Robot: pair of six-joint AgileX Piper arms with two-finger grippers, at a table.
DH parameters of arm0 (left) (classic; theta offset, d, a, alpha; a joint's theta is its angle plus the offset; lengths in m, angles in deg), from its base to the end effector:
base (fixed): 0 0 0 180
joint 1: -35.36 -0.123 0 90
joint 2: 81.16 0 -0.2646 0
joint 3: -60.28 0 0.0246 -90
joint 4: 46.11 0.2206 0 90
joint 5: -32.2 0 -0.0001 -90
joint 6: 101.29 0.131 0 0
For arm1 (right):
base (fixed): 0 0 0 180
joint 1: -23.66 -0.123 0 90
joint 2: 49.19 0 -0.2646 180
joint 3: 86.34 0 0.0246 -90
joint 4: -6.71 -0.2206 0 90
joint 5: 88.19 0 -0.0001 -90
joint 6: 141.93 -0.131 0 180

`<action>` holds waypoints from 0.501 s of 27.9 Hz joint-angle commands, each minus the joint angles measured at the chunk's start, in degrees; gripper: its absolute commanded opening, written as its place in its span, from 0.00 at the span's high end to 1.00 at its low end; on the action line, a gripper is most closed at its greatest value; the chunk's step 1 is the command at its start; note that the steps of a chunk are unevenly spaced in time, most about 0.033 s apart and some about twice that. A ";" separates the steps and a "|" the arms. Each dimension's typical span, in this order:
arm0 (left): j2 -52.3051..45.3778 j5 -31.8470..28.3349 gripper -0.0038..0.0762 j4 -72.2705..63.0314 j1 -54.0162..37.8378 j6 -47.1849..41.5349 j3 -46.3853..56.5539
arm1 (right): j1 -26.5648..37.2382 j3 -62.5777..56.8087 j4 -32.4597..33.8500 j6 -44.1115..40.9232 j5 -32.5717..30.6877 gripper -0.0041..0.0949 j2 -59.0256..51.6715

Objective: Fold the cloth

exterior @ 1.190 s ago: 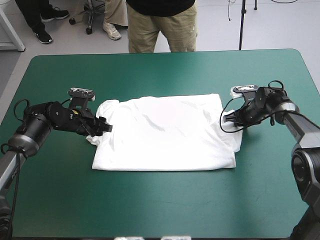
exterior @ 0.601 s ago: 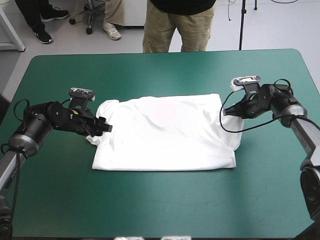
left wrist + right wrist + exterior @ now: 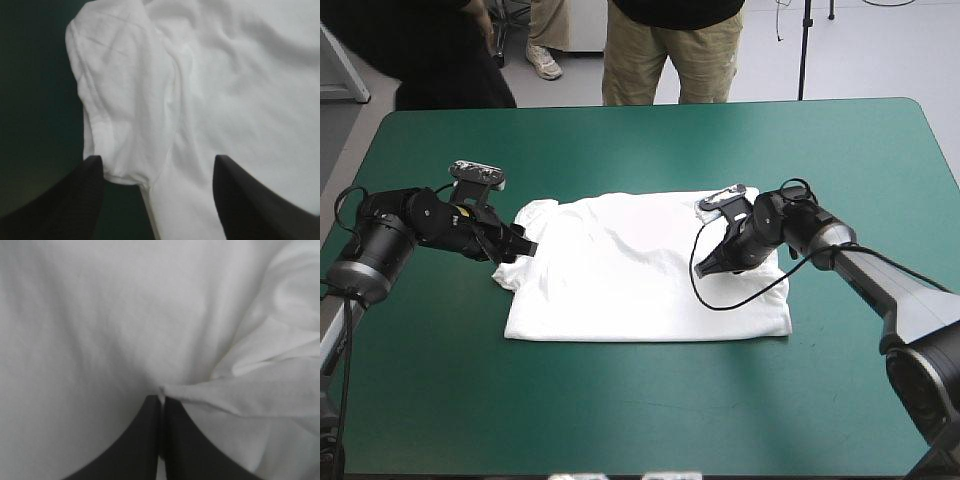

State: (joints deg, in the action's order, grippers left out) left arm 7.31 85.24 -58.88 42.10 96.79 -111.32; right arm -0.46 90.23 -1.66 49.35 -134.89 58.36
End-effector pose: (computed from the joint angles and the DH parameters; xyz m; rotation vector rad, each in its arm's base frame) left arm 0.2761 -0.0559 0.2747 0.4473 2.5540 -0.2083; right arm 0.3088 0.1535 0.1990 -0.7342 2.6603 0.2339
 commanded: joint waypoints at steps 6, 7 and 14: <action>-2.09 0.83 0.38 2.06 -0.01 -2.06 -1.96 | -0.51 1.38 0.36 0.52 0.75 0.79 4.81; -2.09 0.83 0.38 2.06 -0.01 -2.06 -1.96 | -0.51 1.38 0.36 0.65 0.73 0.76 4.81; -1.99 -0.65 0.38 2.52 -0.01 -4.44 -1.96 | -0.51 1.50 0.36 1.21 1.34 0.74 -1.55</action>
State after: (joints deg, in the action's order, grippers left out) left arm 7.31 87.16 -55.87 42.10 94.42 -111.32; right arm -1.03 90.77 -2.07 49.42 -134.76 62.38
